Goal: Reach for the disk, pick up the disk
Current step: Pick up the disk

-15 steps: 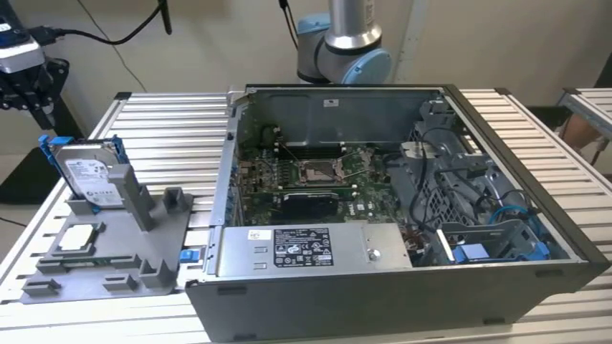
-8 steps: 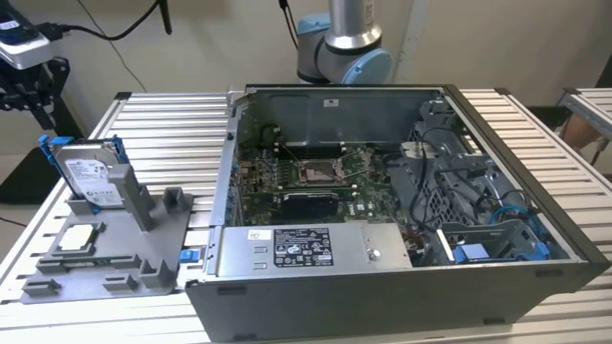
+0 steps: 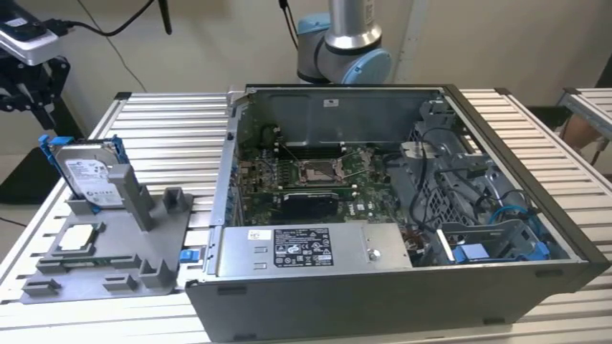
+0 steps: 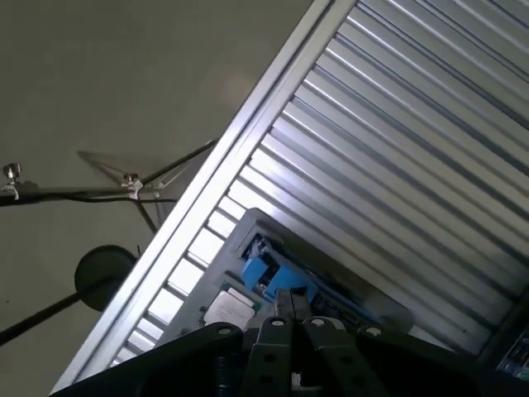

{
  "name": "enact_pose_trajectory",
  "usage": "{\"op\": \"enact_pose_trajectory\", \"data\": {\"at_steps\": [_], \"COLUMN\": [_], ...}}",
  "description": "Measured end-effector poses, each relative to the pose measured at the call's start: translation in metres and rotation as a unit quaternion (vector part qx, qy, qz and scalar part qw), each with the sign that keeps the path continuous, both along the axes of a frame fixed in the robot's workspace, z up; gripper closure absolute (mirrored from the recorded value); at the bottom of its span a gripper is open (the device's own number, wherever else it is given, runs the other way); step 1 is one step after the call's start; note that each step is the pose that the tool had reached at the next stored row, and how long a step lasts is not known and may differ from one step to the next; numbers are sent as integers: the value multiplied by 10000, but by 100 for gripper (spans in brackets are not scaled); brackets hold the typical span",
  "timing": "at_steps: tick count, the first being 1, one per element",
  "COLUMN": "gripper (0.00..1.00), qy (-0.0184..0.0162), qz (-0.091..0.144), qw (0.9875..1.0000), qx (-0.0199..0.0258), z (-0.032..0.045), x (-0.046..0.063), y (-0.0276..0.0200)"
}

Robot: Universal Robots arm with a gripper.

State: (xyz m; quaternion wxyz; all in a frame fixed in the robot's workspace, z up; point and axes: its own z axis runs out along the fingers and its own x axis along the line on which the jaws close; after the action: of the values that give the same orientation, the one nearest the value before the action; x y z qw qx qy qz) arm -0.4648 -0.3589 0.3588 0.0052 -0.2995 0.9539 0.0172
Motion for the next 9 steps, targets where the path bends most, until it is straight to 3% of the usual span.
{"op": "enact_pose_trajectory", "data": {"at_steps": [4,9], "gripper": [100,100], "qy": [-8,-22], "qz": [356,813], "qw": [9994,9967], "qx": [0,0], "z": [0,1], "x": [0,1], "y": [0,0]}}
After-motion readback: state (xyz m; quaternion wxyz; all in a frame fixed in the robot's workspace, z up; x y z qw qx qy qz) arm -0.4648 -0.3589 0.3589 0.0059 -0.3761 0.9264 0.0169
